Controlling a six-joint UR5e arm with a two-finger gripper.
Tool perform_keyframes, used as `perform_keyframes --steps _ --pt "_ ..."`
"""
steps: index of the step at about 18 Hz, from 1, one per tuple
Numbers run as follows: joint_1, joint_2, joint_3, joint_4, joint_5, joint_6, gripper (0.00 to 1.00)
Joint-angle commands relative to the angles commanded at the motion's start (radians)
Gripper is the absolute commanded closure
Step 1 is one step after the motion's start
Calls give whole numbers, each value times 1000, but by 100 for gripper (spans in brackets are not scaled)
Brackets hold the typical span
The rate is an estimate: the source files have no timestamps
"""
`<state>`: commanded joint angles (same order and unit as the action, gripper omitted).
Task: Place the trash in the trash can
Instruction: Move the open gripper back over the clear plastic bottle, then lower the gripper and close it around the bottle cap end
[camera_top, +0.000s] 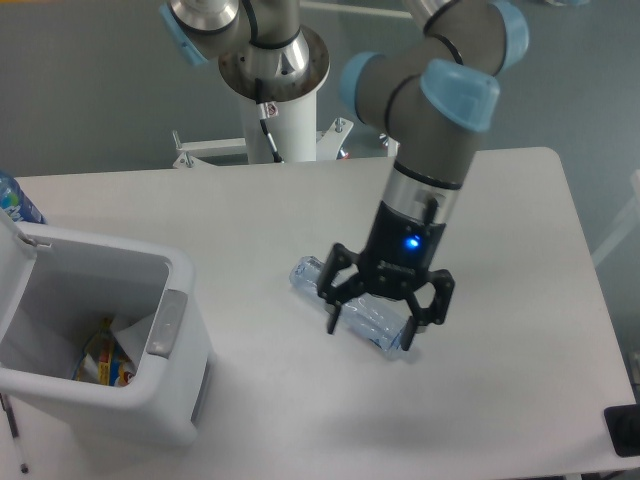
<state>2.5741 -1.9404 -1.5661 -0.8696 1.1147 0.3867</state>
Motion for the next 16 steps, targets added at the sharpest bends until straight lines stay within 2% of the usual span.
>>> perform_keyframes --steps 2,4,6,8,11,16 --pt "-14 -11 -3 -60 100 -26 0" --pt "-31 -12 -6 -97 119 -125 0" --pt "-40 -15 -9 -92 122 -227 0" --pt "-49 -32 -15 -94 187 -296 0" --pt "-106 -60 -15 -98 295 -318 0" --pt "-109 -75 -17 -103 318 -318 0"
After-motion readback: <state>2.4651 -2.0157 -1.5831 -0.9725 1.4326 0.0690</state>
